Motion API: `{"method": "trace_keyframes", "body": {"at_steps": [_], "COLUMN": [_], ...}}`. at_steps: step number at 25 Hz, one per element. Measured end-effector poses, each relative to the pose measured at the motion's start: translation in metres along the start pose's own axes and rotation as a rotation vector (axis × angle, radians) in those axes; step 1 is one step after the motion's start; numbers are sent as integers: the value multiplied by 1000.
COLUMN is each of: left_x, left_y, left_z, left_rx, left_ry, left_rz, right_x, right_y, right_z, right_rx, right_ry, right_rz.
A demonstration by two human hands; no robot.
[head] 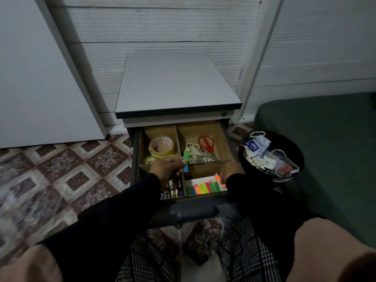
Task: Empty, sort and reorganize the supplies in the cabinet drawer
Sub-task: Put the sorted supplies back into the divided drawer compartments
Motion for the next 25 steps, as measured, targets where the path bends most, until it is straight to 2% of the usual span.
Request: {"method": "trace_keyframes", "body": {"at_steps": [1, 3, 5, 9, 13, 19, 25], "left_x": [4, 8, 11, 16, 22, 22, 20], "left_y": [0, -1, -3, -5, -7, -13, -19], "left_z": [0, -1, -5, -10, -13, -23, -28], "left_rx": [4, 9, 11, 29, 20, 26, 7], "left_ry": [12, 27, 43, 85, 102, 106, 93], "left_rz": [-6, -34, -50, -68, -94, -163, -164], "right_x": [-3, 6, 1, -2, 1, 2, 10], "right_y": [-4, -10, -19, -7, -5, -11, 1], "right_z": [-2, -11, -6, -9, -11, -10, -16], "right_rx": [-19, 7, -37, -81, -97, -36, -6], "right_ry": [-23, 85, 71, -29, 31, 85, 105], "right_rz": [40, -15, -43, -217, -357, -596, -508]}}
Point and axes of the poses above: each hand's wrist, its own z-axis towards the middle knuckle, its own y-axis out of the back of the hand, x = y × z, the point moved 7 cm from there along z, towards the middle knuckle, and after that the axes turned 12 degrees about -z, right-handed, at the moved point
